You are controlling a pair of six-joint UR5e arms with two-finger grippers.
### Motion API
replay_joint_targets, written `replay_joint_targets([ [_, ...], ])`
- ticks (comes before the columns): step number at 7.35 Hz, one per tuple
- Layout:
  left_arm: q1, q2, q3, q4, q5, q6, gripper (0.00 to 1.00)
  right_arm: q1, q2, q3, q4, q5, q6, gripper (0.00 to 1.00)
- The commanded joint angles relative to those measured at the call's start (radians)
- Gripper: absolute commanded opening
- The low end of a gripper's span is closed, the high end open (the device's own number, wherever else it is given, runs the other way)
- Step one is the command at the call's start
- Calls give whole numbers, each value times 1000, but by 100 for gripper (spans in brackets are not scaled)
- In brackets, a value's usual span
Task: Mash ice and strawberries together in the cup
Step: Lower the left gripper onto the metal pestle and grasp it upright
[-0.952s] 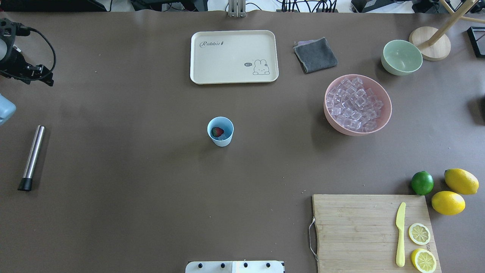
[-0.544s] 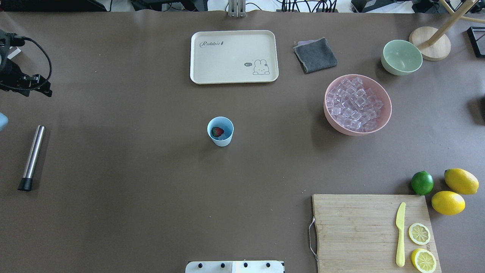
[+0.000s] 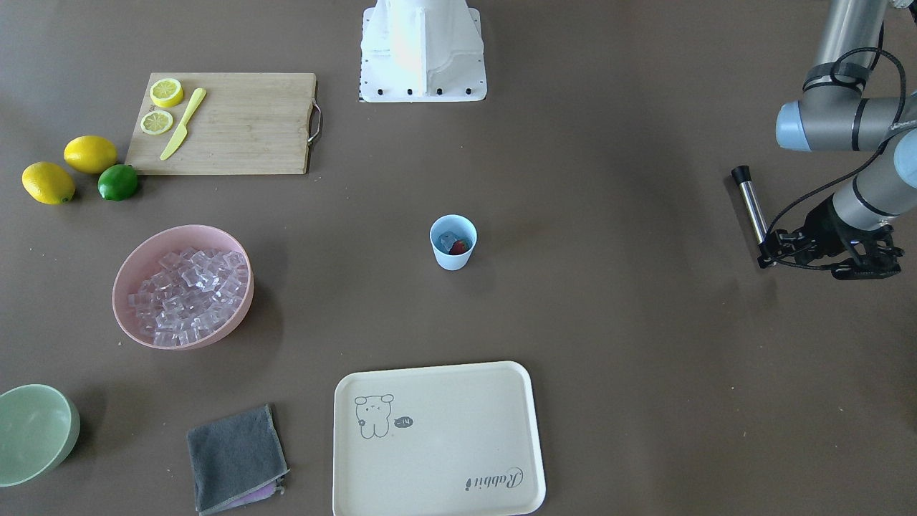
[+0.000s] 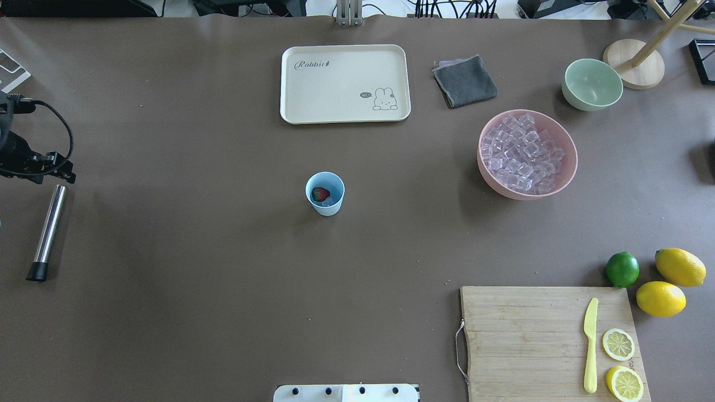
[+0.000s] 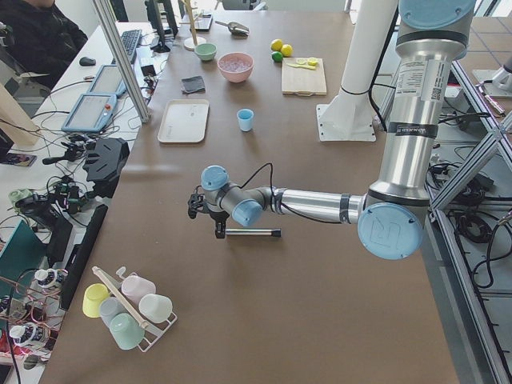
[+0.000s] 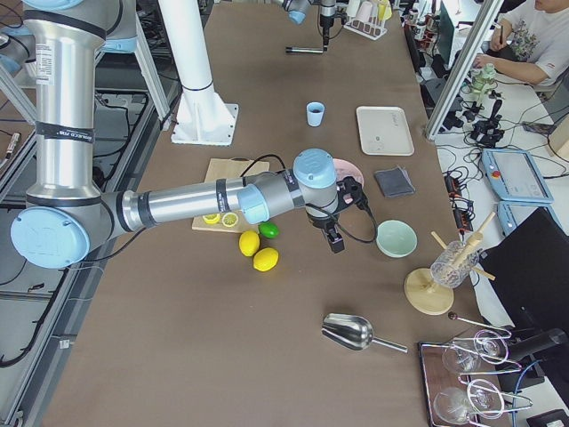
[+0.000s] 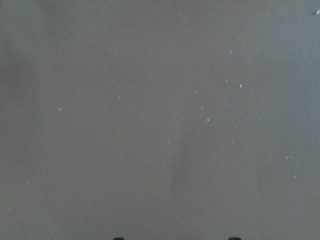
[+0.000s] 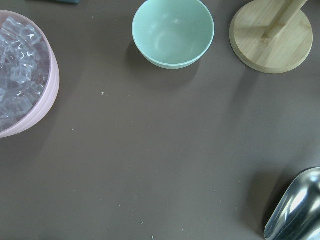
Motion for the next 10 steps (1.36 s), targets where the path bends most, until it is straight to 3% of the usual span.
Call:
replay_joint_targets([
  [1,38,31,-8,-35,3,-31,76,0,-4,6,0,-2,1,99],
  [4,48,87,-65,-46,5,-32,74,-2,3,9,3,-1,70,99],
  [5,48,91,-68,-46,7,-32,63,-3,1,9,2,-2,68,99],
  [6,51,91,-65,-46,7,-31,60,-3,-2,9,2,-1,61,99],
  [10,69,90,-58,-46,7,-28,58,-3,-3,9,2,-1,60,99],
])
